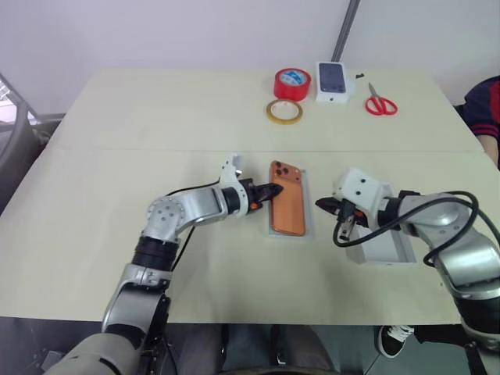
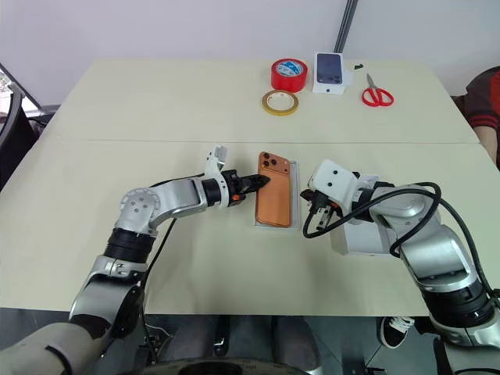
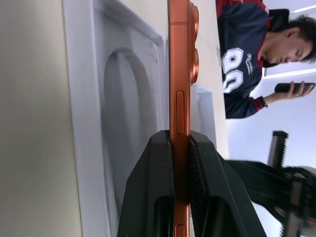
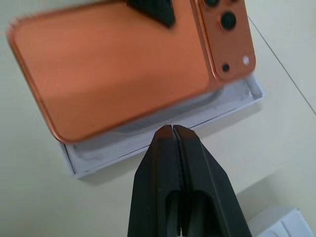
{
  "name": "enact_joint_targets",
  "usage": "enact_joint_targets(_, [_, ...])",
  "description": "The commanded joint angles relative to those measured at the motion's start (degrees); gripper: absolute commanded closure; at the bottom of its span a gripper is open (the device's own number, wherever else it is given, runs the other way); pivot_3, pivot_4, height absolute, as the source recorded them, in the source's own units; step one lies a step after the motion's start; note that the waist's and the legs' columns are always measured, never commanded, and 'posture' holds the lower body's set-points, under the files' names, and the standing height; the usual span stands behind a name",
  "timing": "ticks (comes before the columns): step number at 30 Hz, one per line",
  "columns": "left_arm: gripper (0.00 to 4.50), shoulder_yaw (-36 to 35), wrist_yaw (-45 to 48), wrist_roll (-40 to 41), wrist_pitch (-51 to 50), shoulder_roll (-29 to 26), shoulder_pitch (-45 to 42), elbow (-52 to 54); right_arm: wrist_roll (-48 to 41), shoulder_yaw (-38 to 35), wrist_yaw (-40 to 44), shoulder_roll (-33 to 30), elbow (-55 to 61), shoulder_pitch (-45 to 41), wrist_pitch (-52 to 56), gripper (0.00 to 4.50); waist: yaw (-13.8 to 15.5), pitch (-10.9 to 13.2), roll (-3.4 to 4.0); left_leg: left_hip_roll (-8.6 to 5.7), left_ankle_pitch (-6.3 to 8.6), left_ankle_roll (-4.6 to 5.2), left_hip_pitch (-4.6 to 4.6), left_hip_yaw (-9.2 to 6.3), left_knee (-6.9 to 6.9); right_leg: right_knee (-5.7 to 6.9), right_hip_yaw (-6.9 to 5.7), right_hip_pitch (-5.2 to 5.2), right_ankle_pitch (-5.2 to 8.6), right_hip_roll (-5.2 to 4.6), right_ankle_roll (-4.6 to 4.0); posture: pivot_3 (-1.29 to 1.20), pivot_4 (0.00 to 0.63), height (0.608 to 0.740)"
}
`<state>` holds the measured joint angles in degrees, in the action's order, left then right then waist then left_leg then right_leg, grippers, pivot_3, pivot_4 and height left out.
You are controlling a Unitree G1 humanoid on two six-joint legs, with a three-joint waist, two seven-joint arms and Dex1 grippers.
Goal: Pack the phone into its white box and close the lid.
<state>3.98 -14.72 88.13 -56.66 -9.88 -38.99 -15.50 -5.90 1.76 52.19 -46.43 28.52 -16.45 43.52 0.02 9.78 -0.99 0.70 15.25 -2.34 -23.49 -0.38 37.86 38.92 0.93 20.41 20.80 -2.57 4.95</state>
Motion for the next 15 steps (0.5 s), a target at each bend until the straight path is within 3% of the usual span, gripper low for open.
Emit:
enact_joint_targets(1, [4.42, -1.91, 3.53, -4.09, -1.07, 2.13, -2.08, -0.66, -0.83, -1.98, -1.26, -1.49, 2.69, 0.35, 0.17, 4.5, 0.09, 0.0, 0.0, 0.0, 0.0, 0.0, 0.0, 0.0, 0.0, 0.0, 0.0, 0.01, 0.0, 0.0, 0.0, 0.0, 0.15, 0.74])
enact_joint_targets(2, [3.54, -2.42, 3.89, -5.03, -1.42, 2.66, -2.16, -0.95, -0.98, -2.03, -1.43, -1.6, 2.78, 0.45, 0.19, 4.5, 0.18, 0.0, 0.0, 0.0, 0.0, -0.01, 0.0, 0.0, 0.0, 0.0, 0.0, 0.01, 0.0, -0.01, 0.0, 0.0, 0.15, 0.74])
enact_joint_targets(4, [2.82, -3.37, 4.45, -6.61, -2.09, 3.47, -2.22, -1.14, -1.22, -2.12, -1.73, -1.87, 2.86, 0.55, 0.2, 4.5, 0.29, 0.0, 0.0, 0.0, -0.01, -0.02, 0.0, 0.0, 0.0, 0.0, 0.0, 0.01, 0.0, -0.01, 0.0, 0.0, 0.15, 0.74])
enact_joint_targets(9, [0.2, -7.07, 4.73, -8.42, -3.79, 4.05, -2.34, 0.66, -1.89, -2.0, -2.49, -2.84, 2.49, 0.05, 0.1, 4.5, 0.48, 0.0, -0.01, 0.0, -0.02, -0.04, 0.0, 0.0, 0.01, 0.0, 0.0, -0.01, -0.01, -0.02, 0.01, 0.0, 0.15, 0.74])
enact_joint_targets(11, [0.2, -8.61, 4.31, -8.18, -4.62, 3.71, -2.29, 2.06, -2.08, -1.91, -2.76, -3.28, 2.35, -0.08, -0.01, 4.5, 0.35, 0.0, -0.01, 0.0, -0.03, -0.05, 0.01, 0.0, 0.01, 0.0, 0.0, -0.01, -0.01, -0.01, 0.01, 0.0, 0.15, 0.74])
enact_joint_targets(15, [0.2, -11.14, 4.92, -7.69, -8.14, -2.52, -1.27, 10.81, 0.02, -0.35, -4.16, -4.57, -0.05, -1.56, -0.31, 4.5, 0.15, 0.05, -0.01, 0.02, -0.03, -0.06, -0.01, -0.01, -0.02, 0.01, 0.0, 0.03, -0.01, -0.01, 0.01, 0.0, 0.15, 0.74])
